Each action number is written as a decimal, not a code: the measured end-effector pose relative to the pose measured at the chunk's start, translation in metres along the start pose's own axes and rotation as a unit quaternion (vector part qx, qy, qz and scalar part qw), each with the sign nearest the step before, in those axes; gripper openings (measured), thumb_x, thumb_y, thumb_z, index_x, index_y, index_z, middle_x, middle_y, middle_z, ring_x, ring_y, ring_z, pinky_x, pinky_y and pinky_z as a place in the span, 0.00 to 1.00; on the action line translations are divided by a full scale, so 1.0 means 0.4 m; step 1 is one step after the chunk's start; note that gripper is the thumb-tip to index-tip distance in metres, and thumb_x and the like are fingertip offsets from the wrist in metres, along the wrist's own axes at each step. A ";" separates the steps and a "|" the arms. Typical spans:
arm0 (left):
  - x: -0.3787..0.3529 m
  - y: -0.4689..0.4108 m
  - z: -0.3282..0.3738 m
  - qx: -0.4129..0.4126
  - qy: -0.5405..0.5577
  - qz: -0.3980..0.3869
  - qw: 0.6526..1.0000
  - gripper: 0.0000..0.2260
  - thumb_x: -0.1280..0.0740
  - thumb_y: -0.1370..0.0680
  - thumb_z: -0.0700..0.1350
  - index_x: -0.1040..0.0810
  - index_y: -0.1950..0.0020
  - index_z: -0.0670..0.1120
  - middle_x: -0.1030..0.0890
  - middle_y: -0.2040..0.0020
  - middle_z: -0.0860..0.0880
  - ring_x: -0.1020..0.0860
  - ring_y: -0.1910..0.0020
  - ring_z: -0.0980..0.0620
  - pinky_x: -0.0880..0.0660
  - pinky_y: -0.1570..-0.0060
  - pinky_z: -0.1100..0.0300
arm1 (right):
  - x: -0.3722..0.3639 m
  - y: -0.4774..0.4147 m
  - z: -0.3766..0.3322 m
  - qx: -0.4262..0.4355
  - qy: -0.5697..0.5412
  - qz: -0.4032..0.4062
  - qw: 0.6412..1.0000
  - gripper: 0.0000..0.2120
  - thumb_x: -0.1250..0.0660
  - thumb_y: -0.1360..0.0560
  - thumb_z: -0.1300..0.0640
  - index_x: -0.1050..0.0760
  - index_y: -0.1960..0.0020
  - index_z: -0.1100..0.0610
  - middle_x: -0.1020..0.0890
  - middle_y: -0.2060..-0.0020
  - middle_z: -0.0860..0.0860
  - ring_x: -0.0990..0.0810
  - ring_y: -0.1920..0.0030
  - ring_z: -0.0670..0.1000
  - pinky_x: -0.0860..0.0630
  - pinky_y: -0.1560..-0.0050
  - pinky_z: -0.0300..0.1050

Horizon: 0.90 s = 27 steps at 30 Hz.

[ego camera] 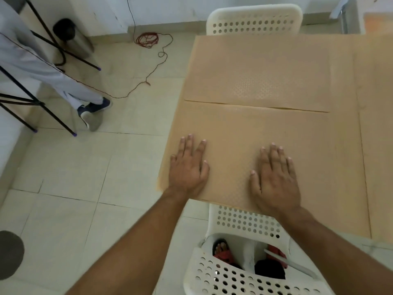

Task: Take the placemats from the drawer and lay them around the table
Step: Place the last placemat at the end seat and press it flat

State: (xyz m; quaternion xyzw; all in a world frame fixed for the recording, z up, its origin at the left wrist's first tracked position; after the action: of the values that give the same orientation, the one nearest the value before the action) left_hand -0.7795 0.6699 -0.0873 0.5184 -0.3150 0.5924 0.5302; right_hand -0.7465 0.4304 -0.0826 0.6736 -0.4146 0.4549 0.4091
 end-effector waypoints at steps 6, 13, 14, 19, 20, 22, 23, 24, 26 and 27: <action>0.023 -0.128 0.086 0.002 0.029 0.024 0.999 0.27 0.47 0.18 0.52 0.47 0.18 0.55 0.52 0.17 0.49 0.56 0.19 0.50 0.46 0.26 0.39 | 0.033 -0.144 -0.159 0.061 -0.060 0.011 0.996 0.32 0.55 0.20 0.44 0.50 0.19 0.56 0.48 0.19 0.57 0.52 0.19 0.55 0.57 0.21 0.52; 0.013 -0.220 0.014 0.066 0.011 0.043 0.997 0.28 0.54 0.17 0.59 0.48 0.18 0.50 0.50 0.17 0.48 0.54 0.19 0.49 0.45 0.25 0.42 | 0.020 -0.362 -0.272 0.154 -0.060 -0.056 0.985 0.28 0.53 0.16 0.46 0.53 0.18 0.49 0.51 0.19 0.52 0.54 0.19 0.53 0.57 0.21 0.51; 0.008 -0.218 0.009 0.064 0.010 0.045 0.997 0.28 0.56 0.17 0.58 0.49 0.18 0.51 0.51 0.17 0.49 0.55 0.19 0.50 0.46 0.25 0.42 | 0.005 -0.374 -0.283 0.171 -0.044 -0.067 0.982 0.27 0.54 0.16 0.46 0.53 0.18 0.48 0.50 0.19 0.52 0.54 0.19 0.53 0.58 0.21 0.52; 0.006 -0.225 0.004 0.057 -0.006 0.052 0.997 0.27 0.57 0.19 0.59 0.49 0.19 0.59 0.52 0.17 0.49 0.55 0.19 0.49 0.43 0.26 0.42 | -0.026 -0.377 -0.259 0.139 0.006 -0.035 0.990 0.31 0.60 0.19 0.38 0.51 0.18 0.47 0.49 0.19 0.49 0.55 0.19 0.51 0.60 0.22 0.53; 0.007 -0.228 0.004 0.058 -0.012 0.048 0.997 0.28 0.57 0.20 0.62 0.50 0.19 0.60 0.52 0.17 0.49 0.55 0.19 0.49 0.43 0.26 0.41 | -0.024 -0.372 -0.244 0.118 0.008 -0.032 0.992 0.33 0.62 0.20 0.37 0.52 0.18 0.47 0.50 0.19 0.49 0.56 0.19 0.50 0.60 0.22 0.53; 0.008 -0.230 0.004 0.061 -0.028 0.032 0.997 0.32 0.57 0.22 0.68 0.52 0.19 0.60 0.53 0.17 0.48 0.55 0.19 0.47 0.42 0.27 0.41 | -0.017 -0.356 -0.203 0.085 0.013 -0.021 0.996 0.35 0.63 0.22 0.34 0.53 0.18 0.47 0.52 0.19 0.49 0.56 0.19 0.51 0.60 0.22 0.54; 0.008 -0.231 0.007 0.060 -0.035 0.022 0.997 0.35 0.57 0.24 0.71 0.52 0.19 0.60 0.54 0.17 0.48 0.56 0.19 0.46 0.42 0.27 0.41 | -0.011 -0.345 -0.175 0.069 0.018 -0.013 0.997 0.35 0.62 0.22 0.34 0.54 0.18 0.47 0.52 0.19 0.49 0.56 0.19 0.51 0.60 0.22 0.54; 0.011 -0.232 0.012 0.059 -0.040 0.013 0.997 0.37 0.56 0.25 0.73 0.53 0.18 0.59 0.55 0.17 0.47 0.56 0.19 0.45 0.42 0.27 0.40 | -0.006 -0.331 -0.142 0.049 0.023 -0.008 0.998 0.36 0.61 0.22 0.33 0.55 0.18 0.47 0.52 0.18 0.50 0.56 0.19 0.52 0.59 0.22 0.55; 0.019 -0.234 0.024 0.061 -0.051 0.002 0.997 0.40 0.54 0.26 0.75 0.54 0.18 0.57 0.55 0.17 0.45 0.57 0.19 0.44 0.42 0.27 0.39 | 0.005 -0.304 -0.072 0.006 0.036 -0.002 0.999 0.36 0.60 0.22 0.32 0.57 0.18 0.47 0.53 0.18 0.50 0.57 0.19 0.52 0.58 0.22 0.55; 0.022 -0.234 0.031 0.066 -0.055 -0.003 0.996 0.41 0.53 0.26 0.75 0.54 0.18 0.56 0.56 0.17 0.44 0.57 0.19 0.43 0.42 0.27 0.39 | 0.010 -0.289 -0.039 -0.015 0.041 0.000 0.999 0.37 0.59 0.22 0.32 0.58 0.18 0.47 0.54 0.18 0.50 0.57 0.19 0.52 0.58 0.22 0.55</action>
State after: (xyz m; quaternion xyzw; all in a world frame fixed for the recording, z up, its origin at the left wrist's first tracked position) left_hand -0.6857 0.6834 -0.0924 0.5850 -0.3019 0.5808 0.4788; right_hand -0.6420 0.4814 -0.0951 0.6479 -0.4044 0.4759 0.4361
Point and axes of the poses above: each hand's wrist, its own y-axis away from the middle knuckle, its own x-axis out of the back of the hand, z = x × y, the point moved 5 cm from there along -y, towards the middle knuckle
